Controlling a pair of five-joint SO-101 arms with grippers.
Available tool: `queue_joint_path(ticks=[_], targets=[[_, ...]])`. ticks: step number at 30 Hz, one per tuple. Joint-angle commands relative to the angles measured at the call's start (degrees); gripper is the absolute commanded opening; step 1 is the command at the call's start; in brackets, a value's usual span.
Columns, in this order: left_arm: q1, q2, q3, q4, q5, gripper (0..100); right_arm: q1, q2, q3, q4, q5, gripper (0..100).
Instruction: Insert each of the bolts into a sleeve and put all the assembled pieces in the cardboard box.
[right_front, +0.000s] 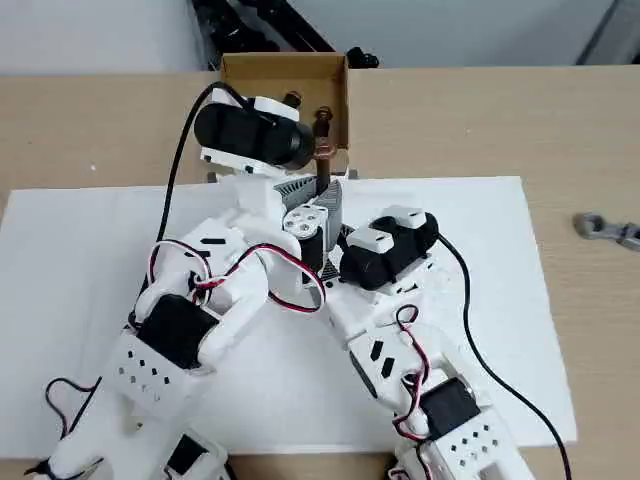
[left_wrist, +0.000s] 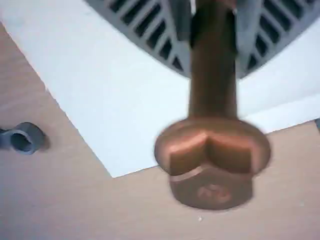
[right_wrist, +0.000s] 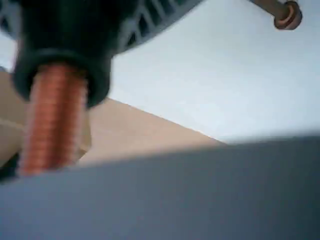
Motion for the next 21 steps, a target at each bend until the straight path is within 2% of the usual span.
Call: queue_joint_path(ticks=[1, 4, 8, 21], targets=[[0.5, 0.2, -3.2, 1.8, -0.7, 0, -0.3, 0.0, -3.6, -0.3, -0.1, 0.2], [0.4, 0.4, -4.2, 2.1, -1.1, 0, -0.6, 0.0, -3.6, -0.3, -0.1, 0.2], [0.2, 0.1, -3.0, 3.3, -5.3, 0, -0.6, 0.0, -3.6, -0.3, -0.1, 0.2], [-0.1, 0.0, 1.5, 3.3, -9.1, 0, -0.6, 0.0, -3.6, -0.3, -0.1, 0.2]])
